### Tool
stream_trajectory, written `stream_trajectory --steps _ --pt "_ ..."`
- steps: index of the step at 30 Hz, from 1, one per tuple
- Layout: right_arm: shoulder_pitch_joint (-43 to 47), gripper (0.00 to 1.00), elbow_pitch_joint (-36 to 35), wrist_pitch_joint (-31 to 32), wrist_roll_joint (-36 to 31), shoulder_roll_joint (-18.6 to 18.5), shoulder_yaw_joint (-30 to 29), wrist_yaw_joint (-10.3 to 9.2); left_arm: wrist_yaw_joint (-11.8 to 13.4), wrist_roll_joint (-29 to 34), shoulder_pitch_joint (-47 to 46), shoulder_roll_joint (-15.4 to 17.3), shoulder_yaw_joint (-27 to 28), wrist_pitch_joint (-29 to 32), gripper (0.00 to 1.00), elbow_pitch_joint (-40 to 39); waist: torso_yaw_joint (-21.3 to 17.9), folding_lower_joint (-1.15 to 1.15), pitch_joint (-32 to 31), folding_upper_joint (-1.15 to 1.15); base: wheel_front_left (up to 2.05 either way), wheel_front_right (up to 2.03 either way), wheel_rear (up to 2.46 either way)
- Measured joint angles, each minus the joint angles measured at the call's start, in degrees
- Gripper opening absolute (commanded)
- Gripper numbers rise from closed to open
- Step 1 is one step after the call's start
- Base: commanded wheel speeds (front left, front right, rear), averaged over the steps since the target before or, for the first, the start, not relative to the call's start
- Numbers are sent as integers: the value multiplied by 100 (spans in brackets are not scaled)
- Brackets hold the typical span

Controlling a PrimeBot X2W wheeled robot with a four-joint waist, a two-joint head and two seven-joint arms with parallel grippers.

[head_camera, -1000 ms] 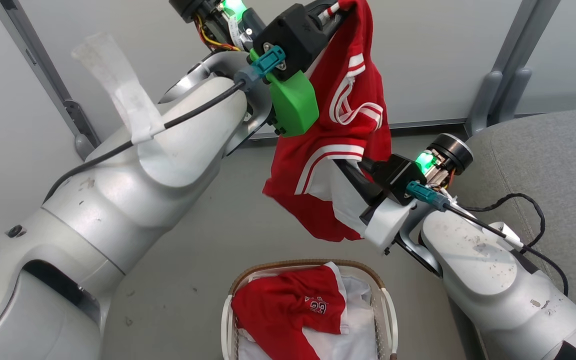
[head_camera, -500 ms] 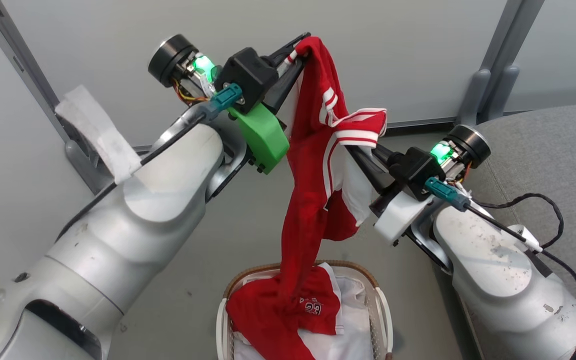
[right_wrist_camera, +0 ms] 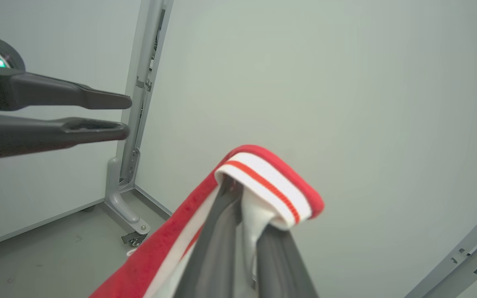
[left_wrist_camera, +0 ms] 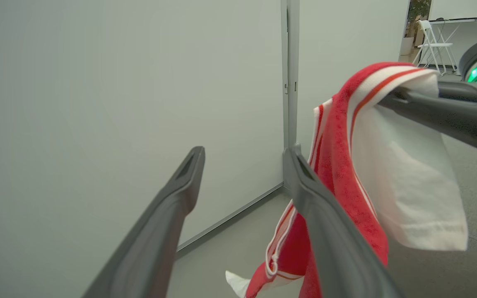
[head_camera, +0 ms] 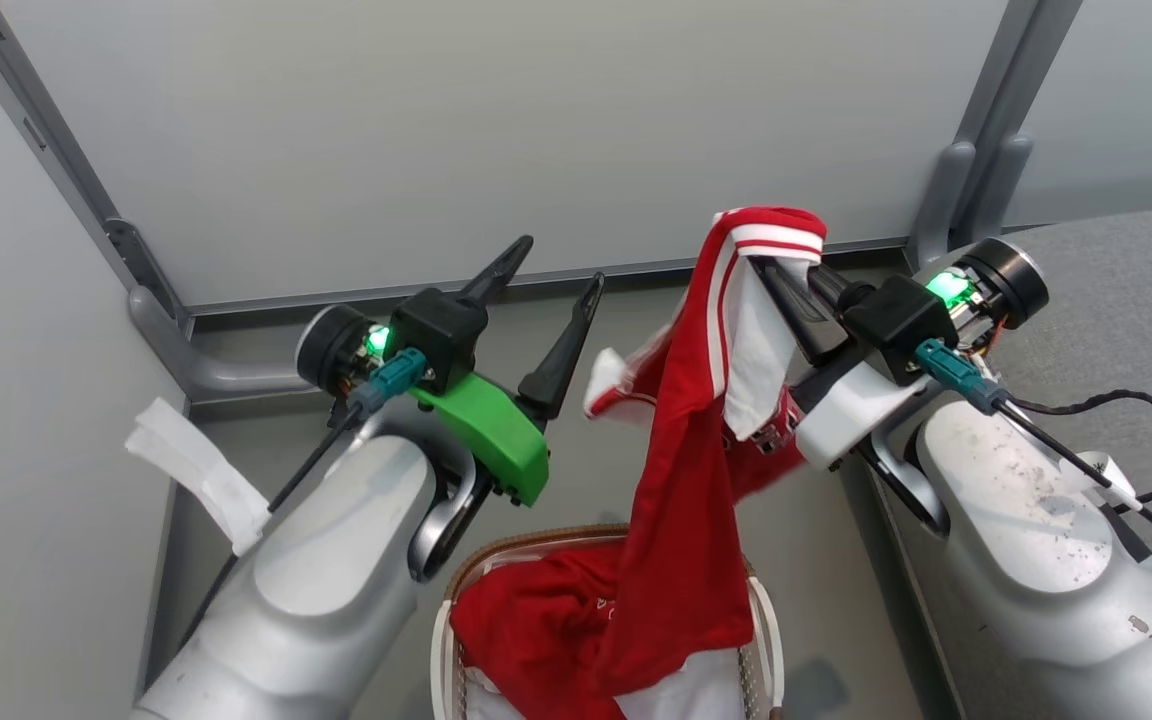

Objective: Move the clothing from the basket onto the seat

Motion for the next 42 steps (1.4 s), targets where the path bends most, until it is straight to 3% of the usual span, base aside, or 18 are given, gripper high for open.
stream_trajectory --steps 13,26,33,42 --pt "302 0 -328 0 -185 -133 -589 0 -98 511 1632 -403 779 -1 100 -316 -32 0 -38 0 0 0 0" --pt "433 0 -499 0 -287 -248 -889 -1 -147 1114 2229 -559 1135 -1 100 -642 -147 0 -46 0 0 0 0" --pt "431 0 -657 0 -341 -342 -937 0 -155 1165 2394 -575 1293 -2 100 -740 -443 0 -32 0 0 0 0" --pt "365 0 -770 0 -331 -600 -955 0 -157 1249 2512 -587 1238 -2 100 -1122 -1153 0 76 0 0 0 0"
